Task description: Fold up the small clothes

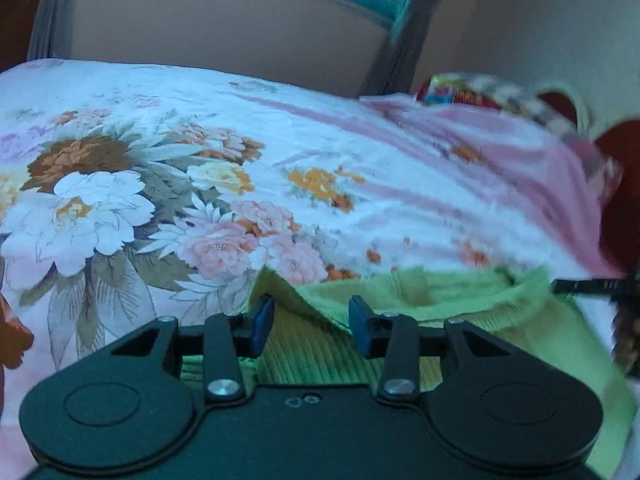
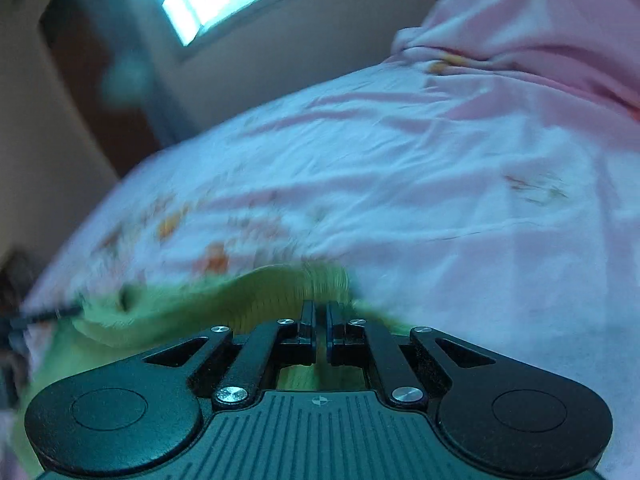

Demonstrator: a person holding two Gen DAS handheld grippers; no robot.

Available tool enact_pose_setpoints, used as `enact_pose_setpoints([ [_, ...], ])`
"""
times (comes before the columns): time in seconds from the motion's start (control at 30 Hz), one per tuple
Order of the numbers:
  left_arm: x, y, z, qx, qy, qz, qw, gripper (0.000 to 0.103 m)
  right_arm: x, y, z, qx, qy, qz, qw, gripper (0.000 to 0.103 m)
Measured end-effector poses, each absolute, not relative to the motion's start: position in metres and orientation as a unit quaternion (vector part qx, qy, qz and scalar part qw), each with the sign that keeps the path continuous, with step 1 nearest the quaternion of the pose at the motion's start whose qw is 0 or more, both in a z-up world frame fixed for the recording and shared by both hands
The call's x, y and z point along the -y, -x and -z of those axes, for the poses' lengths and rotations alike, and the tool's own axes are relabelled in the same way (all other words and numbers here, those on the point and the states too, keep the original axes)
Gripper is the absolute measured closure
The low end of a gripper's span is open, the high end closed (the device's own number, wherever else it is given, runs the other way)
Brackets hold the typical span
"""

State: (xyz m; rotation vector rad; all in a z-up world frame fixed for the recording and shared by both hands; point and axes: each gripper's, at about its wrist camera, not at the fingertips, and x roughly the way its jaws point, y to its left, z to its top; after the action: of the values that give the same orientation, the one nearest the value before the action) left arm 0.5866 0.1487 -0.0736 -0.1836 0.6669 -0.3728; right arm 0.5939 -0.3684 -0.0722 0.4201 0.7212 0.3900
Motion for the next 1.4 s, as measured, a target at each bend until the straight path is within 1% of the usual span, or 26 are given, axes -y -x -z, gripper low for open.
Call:
enact_pose_setpoints([
  [0.07, -0.155, -0.58, 0.073, -0.319, 0.086, 0.181, 0.926, 0.064, 0.38, -0.587, 0.071, -0.335, -0.213, -0.18, 0.9, 0.099],
  [0.13, -0.162, -0.573, 0.075, -0.313, 0.082, 0.178, 0.929, 0.063, 0.388, -0.582, 0.07, -0.333, -0.212, -0.187, 0.9, 0.095],
  [0.17, -0.165, -0.574, 0.075, -0.314, 0.08, 0.175, 0.93, 0.063, 0.389, -0.581, 0.069, -0.331, -0.209, -0.185, 0.901, 0.073],
  [0.2, -0.168, -0.575, 0.077, -0.317, 0.083, 0.17, 0.929, 0.063, 0.391, -0.581, 0.069, -0.325, -0.209, -0.181, 0.904, 0.031],
  [0.23, -0.171, -0.578, 0.078, -0.318, 0.088, 0.164, 0.93, 0.062, 0.39, -0.579, 0.066, -0.313, -0.21, -0.178, 0.909, 0.018],
  [0.27, -0.173, -0.581, 0.079, -0.319, 0.093, 0.161, 0.929, 0.06, 0.387, -0.578, 0.064, -0.3, -0.208, -0.185, 0.912, 0.016],
  [0.37, -0.177, -0.597, 0.082, -0.332, 0.108, 0.173, 0.921, 0.059, 0.378, -0.589, 0.059, -0.305, -0.202, -0.201, 0.909, 0.017],
  [0.43, -0.178, -0.608, 0.085, -0.343, 0.113, 0.179, 0.915, 0.059, 0.368, -0.599, 0.061, -0.317, -0.18, -0.204, 0.909, 0.026],
  [0.5, -0.18, -0.614, 0.087, -0.349, 0.115, 0.193, 0.91, 0.06, 0.36, -0.613, 0.069, -0.349, -0.165, -0.203, 0.9, 0.045],
  [0.53, -0.18, -0.616, 0.088, -0.352, 0.117, 0.199, 0.907, 0.061, 0.356, -0.619, 0.074, -0.369, -0.154, -0.191, 0.897, 0.05],
  [0.57, -0.18, -0.618, 0.089, -0.353, 0.114, 0.204, 0.906, 0.062, 0.353, -0.622, 0.076, -0.374, -0.143, -0.185, 0.897, 0.052],
  [0.63, -0.178, -0.619, 0.089, -0.352, 0.103, 0.215, 0.905, 0.063, 0.353, -0.623, 0.079, -0.375, -0.141, -0.188, 0.897, 0.052],
  [0.67, -0.176, -0.619, 0.089, -0.35, 0.1, 0.225, 0.904, 0.065, 0.352, -0.624, 0.079, -0.376, -0.141, -0.191, 0.896, 0.052],
  [0.7, -0.173, -0.619, 0.089, -0.349, 0.098, 0.234, 0.902, 0.072, 0.351, -0.625, 0.079, -0.376, -0.141, -0.193, 0.895, 0.058],
  [0.73, -0.171, -0.618, 0.09, -0.346, 0.095, 0.239, 0.902, 0.076, 0.35, -0.624, 0.079, -0.373, -0.139, -0.194, 0.897, 0.069],
  [0.77, -0.168, -0.618, 0.091, -0.345, 0.088, 0.238, 0.904, 0.085, 0.349, -0.623, 0.078, -0.369, -0.136, -0.197, 0.898, 0.095],
  [0.8, -0.166, -0.617, 0.091, -0.344, 0.082, 0.234, 0.906, 0.091, 0.348, -0.621, 0.078, -0.365, -0.131, -0.198, 0.9, 0.097],
  [0.83, -0.166, -0.617, 0.091, -0.341, 0.081, 0.234, 0.907, 0.09, 0.346, -0.619, 0.077, -0.36, -0.121, -0.196, 0.904, 0.097],
  [0.9, -0.168, -0.614, 0.089, -0.326, 0.083, 0.237, 0.911, 0.094, 0.344, -0.613, 0.074, -0.345, -0.111, -0.191, 0.912, 0.1],
  [1.1, -0.176, -0.598, 0.071, -0.247, 0.105, 0.264, 0.926, 0.094, 0.351, -0.594, 0.06, -0.28, -0.118, -0.186, 0.934, 0.101],
  [1.17, -0.174, -0.597, 0.066, -0.231, 0.109, 0.266, 0.929, 0.094, 0.354, -0.59, 0.056, -0.265, -0.121, -0.185, 0.939, 0.101],
  [1.33, -0.172, -0.601, 0.065, -0.214, 0.13, 0.27, 0.93, 0.095, 0.364, -0.586, 0.056, -0.243, -0.139, -0.183, 0.942, 0.101],
  [1.4, -0.168, -0.603, 0.069, -0.223, 0.115, 0.259, 0.933, 0.095, 0.369, -0.583, 0.058, -0.232, -0.148, -0.182, 0.944, 0.101],
])
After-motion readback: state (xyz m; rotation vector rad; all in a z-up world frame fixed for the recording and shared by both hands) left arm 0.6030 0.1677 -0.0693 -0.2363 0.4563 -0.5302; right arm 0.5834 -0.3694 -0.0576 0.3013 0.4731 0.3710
